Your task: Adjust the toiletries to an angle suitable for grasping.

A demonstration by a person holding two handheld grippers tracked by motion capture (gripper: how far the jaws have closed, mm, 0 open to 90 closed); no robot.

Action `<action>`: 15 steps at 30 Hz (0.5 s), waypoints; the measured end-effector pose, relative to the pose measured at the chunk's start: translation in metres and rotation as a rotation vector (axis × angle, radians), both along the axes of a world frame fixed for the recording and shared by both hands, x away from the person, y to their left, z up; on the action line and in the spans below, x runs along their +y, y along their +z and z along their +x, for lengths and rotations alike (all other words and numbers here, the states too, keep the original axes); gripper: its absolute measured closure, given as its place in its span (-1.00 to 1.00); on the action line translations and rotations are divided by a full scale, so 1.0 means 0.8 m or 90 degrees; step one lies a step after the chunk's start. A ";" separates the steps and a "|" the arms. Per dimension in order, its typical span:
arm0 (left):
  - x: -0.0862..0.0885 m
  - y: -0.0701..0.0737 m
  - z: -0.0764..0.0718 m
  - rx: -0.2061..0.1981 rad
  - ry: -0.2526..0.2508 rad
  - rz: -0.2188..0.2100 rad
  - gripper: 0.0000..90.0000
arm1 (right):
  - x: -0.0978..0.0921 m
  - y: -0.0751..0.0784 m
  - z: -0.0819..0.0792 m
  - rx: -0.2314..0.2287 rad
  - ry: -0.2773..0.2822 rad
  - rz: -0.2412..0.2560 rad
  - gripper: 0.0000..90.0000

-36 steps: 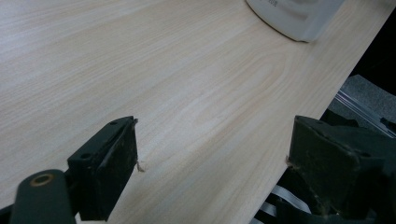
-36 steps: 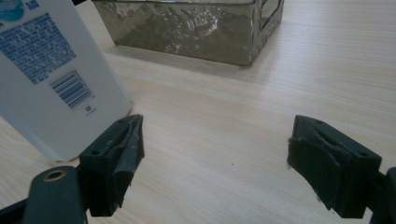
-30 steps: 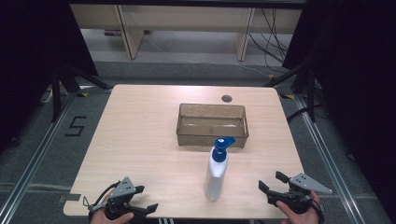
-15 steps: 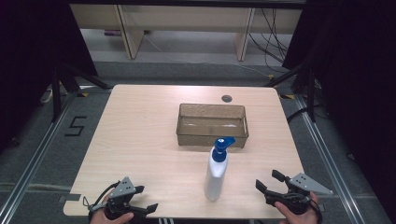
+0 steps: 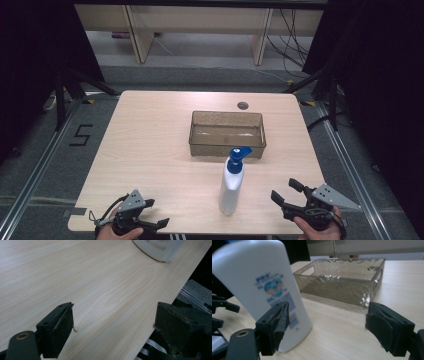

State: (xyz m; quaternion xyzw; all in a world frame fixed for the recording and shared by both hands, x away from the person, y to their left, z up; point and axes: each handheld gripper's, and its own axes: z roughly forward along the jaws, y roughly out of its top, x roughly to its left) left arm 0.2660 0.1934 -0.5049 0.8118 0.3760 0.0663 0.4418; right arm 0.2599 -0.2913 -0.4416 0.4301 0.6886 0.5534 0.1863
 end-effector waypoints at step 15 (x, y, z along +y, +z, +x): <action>0.001 -0.001 0.001 -0.001 0.005 0.007 -0.67 | 0.043 0.052 -0.014 -0.060 0.082 0.009 -0.56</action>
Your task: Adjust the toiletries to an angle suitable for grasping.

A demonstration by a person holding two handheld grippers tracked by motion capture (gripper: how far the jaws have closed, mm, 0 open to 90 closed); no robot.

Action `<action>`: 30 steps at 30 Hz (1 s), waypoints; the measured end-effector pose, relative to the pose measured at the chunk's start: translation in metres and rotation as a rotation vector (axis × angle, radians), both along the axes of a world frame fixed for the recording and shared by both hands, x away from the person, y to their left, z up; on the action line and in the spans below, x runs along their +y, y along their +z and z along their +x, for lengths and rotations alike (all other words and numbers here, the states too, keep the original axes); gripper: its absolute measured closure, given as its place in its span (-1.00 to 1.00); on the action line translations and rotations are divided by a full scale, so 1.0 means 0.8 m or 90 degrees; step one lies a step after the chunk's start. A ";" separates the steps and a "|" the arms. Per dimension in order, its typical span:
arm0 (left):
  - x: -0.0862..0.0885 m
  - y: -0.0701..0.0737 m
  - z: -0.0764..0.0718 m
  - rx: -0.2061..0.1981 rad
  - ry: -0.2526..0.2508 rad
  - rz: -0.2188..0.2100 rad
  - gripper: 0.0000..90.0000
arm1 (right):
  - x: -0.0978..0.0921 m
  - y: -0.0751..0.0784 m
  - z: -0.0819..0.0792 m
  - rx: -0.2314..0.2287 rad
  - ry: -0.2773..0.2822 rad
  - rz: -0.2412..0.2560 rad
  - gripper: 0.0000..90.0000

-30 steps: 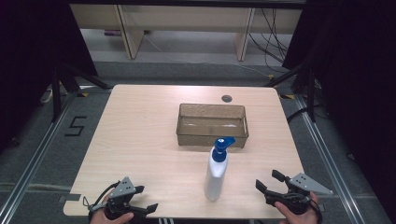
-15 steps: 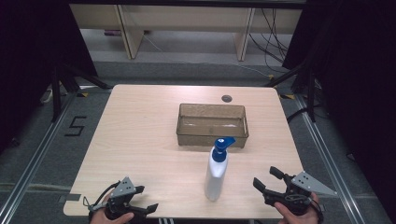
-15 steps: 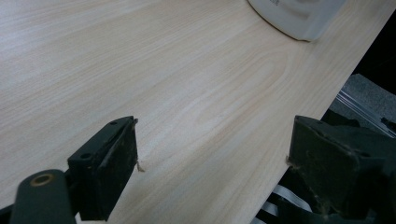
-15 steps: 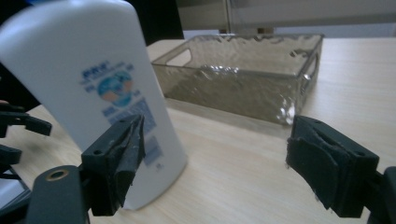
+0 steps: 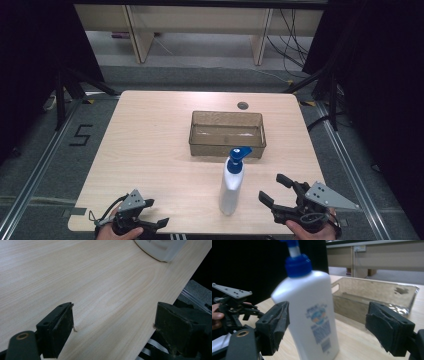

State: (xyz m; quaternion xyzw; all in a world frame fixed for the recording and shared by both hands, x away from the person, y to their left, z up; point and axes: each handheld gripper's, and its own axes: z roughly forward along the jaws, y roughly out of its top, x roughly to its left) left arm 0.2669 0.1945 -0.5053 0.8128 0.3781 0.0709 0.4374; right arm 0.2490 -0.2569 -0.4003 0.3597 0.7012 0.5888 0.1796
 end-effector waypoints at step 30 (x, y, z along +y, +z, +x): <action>0.000 0.000 0.000 0.001 0.010 -0.013 -0.67 | 0.054 0.053 0.018 -0.015 0.036 0.001 -0.37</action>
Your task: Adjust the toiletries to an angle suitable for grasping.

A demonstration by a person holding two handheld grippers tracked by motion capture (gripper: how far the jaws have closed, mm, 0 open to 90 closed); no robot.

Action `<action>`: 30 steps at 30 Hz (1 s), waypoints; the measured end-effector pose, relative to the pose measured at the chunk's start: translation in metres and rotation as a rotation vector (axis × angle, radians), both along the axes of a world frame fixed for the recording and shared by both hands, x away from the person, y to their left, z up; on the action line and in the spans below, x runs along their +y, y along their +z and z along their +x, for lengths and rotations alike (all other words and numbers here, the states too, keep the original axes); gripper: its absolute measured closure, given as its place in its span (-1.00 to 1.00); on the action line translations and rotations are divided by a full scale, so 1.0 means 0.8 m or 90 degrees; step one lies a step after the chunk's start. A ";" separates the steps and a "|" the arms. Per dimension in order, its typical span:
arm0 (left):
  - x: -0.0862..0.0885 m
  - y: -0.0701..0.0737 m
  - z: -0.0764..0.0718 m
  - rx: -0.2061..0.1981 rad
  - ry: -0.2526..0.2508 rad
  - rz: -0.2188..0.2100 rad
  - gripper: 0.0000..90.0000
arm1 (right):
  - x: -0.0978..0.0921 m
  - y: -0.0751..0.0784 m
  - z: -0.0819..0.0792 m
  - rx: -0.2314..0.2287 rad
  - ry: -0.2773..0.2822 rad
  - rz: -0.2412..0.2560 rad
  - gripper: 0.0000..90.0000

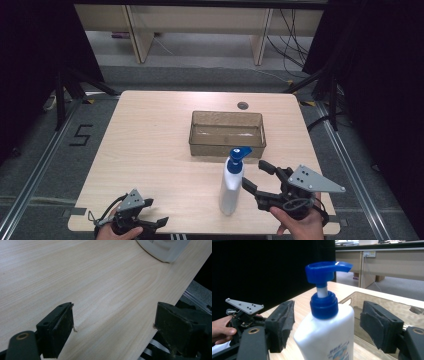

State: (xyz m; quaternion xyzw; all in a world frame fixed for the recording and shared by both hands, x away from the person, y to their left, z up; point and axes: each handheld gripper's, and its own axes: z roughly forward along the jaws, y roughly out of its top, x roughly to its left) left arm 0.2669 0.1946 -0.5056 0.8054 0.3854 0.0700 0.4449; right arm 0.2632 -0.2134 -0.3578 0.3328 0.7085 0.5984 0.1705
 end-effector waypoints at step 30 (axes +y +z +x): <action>-0.002 0.000 0.003 0.003 -0.001 0.005 -0.67 | 0.040 0.002 0.045 -0.031 0.032 -0.012 -0.07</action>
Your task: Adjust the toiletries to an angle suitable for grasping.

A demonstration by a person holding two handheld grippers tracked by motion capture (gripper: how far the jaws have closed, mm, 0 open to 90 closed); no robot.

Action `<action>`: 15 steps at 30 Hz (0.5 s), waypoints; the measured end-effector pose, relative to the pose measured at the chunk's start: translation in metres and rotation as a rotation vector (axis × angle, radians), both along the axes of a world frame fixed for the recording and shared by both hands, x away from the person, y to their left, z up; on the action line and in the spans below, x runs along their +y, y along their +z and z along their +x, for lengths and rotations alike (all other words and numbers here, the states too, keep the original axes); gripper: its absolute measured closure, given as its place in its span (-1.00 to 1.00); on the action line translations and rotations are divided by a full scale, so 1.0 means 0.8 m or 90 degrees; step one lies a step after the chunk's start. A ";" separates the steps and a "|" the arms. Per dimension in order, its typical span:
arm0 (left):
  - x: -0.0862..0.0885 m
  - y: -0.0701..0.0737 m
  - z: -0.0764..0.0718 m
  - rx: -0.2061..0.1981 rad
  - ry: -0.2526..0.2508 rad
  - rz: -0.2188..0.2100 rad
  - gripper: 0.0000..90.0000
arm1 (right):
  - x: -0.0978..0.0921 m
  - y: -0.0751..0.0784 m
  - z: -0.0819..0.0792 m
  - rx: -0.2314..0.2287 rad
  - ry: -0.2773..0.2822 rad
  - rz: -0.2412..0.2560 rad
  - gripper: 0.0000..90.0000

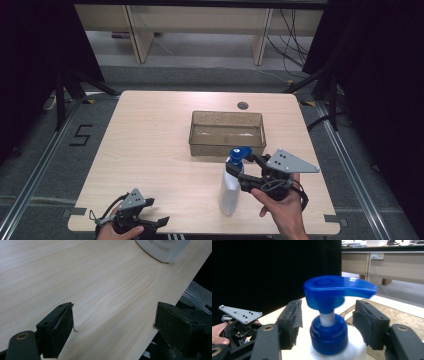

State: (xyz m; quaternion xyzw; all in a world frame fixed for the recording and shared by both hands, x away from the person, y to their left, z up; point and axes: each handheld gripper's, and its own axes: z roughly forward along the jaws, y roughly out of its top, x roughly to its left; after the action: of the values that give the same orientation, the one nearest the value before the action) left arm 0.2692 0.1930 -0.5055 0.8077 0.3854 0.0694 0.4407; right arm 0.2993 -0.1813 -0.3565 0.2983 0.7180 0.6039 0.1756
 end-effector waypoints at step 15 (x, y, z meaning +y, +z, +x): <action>-0.004 0.000 0.001 0.005 -0.009 -0.005 -0.67 | 0.007 -0.001 0.004 -0.010 0.010 -0.002 0.31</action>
State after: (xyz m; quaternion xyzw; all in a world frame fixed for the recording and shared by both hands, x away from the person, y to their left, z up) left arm 0.2700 0.1901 -0.5052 0.8092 0.3813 0.0618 0.4427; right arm 0.3026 -0.1755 -0.3574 0.2876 0.7198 0.6067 0.1766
